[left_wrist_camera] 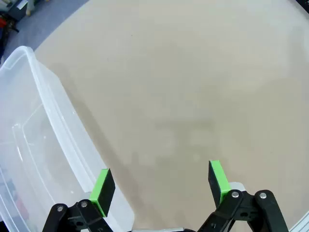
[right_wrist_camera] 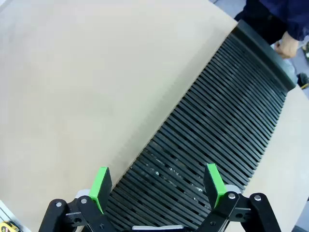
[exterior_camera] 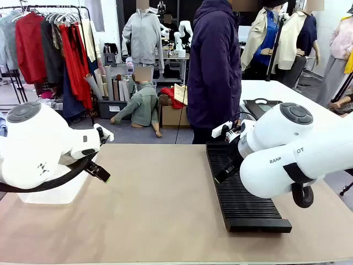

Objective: Sort PCBs into racks and boxes based on the side picked up.
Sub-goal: Pick up the Blank PCB handed by the Human.

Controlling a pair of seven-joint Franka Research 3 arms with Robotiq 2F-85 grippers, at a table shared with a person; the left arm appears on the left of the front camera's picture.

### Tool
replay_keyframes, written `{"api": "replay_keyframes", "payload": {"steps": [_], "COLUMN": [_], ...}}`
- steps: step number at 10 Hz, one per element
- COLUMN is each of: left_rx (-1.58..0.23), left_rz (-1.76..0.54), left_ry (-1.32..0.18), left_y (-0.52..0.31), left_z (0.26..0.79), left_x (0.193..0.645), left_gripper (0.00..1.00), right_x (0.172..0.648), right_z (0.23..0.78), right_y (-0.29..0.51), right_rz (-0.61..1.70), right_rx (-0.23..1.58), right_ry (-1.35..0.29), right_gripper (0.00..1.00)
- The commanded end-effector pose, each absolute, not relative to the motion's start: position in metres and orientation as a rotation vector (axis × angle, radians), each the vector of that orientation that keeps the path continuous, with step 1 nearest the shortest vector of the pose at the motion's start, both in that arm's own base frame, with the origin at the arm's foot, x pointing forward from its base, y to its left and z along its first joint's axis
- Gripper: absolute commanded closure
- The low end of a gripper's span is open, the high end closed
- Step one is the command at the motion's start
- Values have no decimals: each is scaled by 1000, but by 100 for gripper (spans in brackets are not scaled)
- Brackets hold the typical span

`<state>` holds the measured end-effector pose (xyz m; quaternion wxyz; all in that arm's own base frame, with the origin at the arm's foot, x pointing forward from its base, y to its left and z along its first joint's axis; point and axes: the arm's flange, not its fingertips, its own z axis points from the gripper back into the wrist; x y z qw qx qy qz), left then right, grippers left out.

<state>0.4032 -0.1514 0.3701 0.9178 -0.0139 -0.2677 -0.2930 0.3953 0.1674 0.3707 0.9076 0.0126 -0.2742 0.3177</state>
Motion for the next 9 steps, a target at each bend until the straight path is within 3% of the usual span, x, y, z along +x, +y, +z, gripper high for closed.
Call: {"api": "replay_keyframes", "payload": {"steps": [1, 9], "left_rx": [-29, -29], "left_rz": [-603, -603], "left_ry": [-551, -551], "left_y": [-151, -151], "left_z": [370, 370], "left_x": [403, 403], "left_gripper": [0, 0], "right_x": [395, 395], "right_z": [371, 371], "right_y": [167, 167], "right_rz": [656, 656], "right_rx": [26, 26], "right_ry": [-566, -566], "right_gripper": [0, 0]}}
